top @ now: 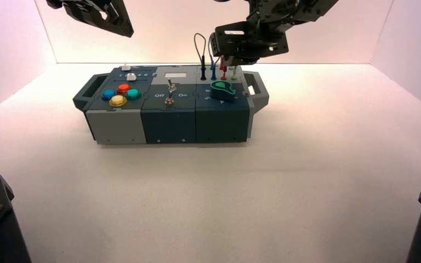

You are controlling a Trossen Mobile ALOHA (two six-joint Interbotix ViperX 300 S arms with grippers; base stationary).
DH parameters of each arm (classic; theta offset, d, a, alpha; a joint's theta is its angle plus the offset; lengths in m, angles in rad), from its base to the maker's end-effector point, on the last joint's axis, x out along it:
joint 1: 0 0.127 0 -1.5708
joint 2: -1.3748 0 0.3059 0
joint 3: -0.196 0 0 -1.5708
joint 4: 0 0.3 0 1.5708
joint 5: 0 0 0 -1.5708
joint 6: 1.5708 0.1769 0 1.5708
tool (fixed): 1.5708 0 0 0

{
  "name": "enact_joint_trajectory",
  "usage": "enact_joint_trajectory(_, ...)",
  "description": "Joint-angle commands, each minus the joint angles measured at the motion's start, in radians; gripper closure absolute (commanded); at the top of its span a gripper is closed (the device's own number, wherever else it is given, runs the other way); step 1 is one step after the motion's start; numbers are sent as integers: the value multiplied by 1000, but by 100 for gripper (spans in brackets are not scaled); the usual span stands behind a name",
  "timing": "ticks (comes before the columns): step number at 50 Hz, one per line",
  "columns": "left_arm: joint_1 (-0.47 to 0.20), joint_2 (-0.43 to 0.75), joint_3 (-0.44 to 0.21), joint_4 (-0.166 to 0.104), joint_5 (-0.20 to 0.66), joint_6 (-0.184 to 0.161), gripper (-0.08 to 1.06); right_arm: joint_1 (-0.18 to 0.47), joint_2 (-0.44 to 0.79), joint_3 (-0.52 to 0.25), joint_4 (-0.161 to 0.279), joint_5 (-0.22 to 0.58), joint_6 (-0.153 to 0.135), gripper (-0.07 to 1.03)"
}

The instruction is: Insert the red wire.

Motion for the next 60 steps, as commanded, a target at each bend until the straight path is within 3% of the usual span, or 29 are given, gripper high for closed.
enact_joint_trajectory(1,-8,-8,-12,2,-8,5,75,8,-23,5,2,12,2,99)
enact_joint_trajectory(60,-8,-8,-11,2,-9,5,75,12,-34,15,5,-63,2,99)
